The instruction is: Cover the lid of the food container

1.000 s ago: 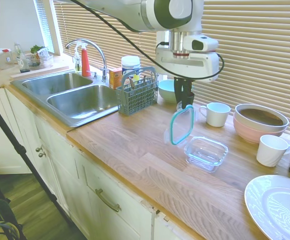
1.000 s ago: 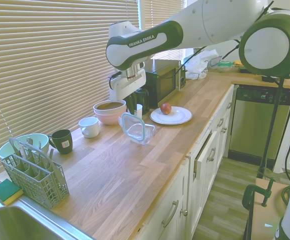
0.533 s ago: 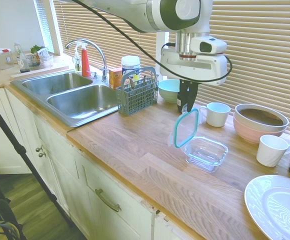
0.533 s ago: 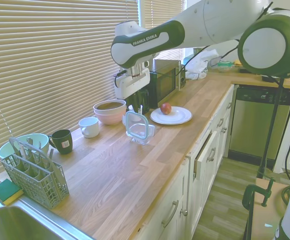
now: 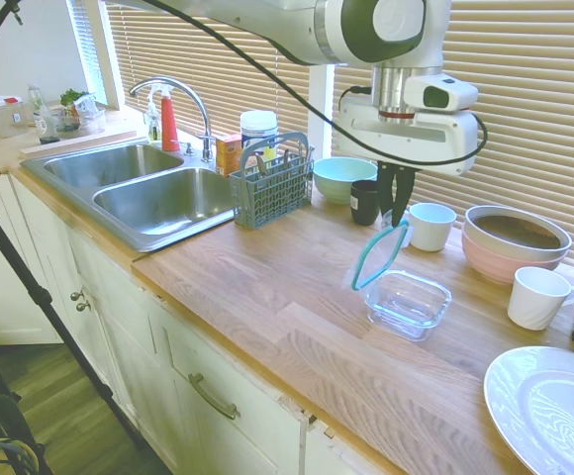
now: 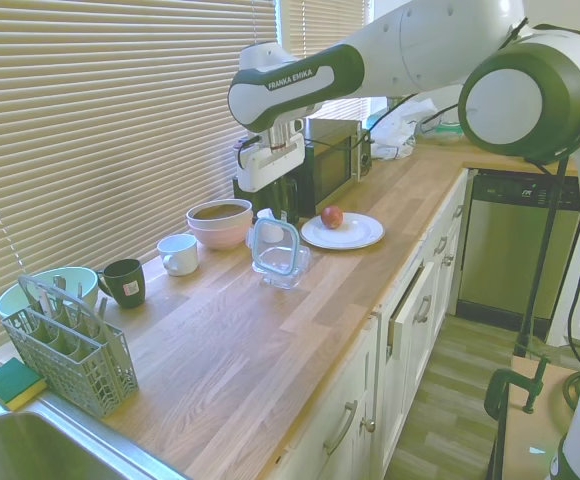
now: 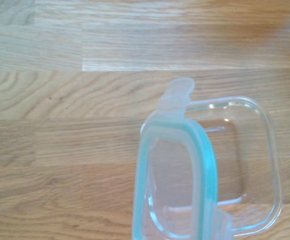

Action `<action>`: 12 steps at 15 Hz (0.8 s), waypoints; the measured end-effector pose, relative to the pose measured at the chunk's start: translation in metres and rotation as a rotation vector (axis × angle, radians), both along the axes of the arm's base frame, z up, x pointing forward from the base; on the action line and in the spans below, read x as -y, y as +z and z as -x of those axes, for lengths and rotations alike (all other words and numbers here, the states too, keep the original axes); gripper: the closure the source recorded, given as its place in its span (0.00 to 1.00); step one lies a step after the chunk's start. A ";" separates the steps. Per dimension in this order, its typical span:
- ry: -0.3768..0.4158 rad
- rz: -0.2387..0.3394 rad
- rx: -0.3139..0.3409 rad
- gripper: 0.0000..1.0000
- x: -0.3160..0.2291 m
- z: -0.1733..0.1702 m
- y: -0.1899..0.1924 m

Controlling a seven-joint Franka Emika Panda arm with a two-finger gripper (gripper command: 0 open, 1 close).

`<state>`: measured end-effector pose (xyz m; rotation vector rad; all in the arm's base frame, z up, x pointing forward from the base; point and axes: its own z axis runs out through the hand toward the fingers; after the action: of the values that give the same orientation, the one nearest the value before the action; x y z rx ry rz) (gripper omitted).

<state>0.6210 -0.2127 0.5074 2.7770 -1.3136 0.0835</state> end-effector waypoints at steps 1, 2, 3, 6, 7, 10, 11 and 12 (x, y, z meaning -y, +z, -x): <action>-0.001 -0.003 -0.001 1.00 0.005 -0.001 0.000; -0.002 -0.007 -0.002 1.00 0.008 -0.003 0.000; -0.003 -0.010 -0.005 1.00 0.013 -0.005 0.000; -0.001 -0.006 -0.016 1.00 0.026 -0.013 -0.002; 0.000 -0.004 -0.022 1.00 0.030 -0.015 -0.003; 0.007 -0.003 -0.041 1.00 0.042 -0.021 -0.007; 0.004 -0.005 -0.047 1.00 0.046 -0.023 -0.008; -0.001 -0.007 -0.048 1.00 0.051 -0.024 -0.010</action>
<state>0.6452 -0.2633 0.4972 2.7660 -1.3062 0.0117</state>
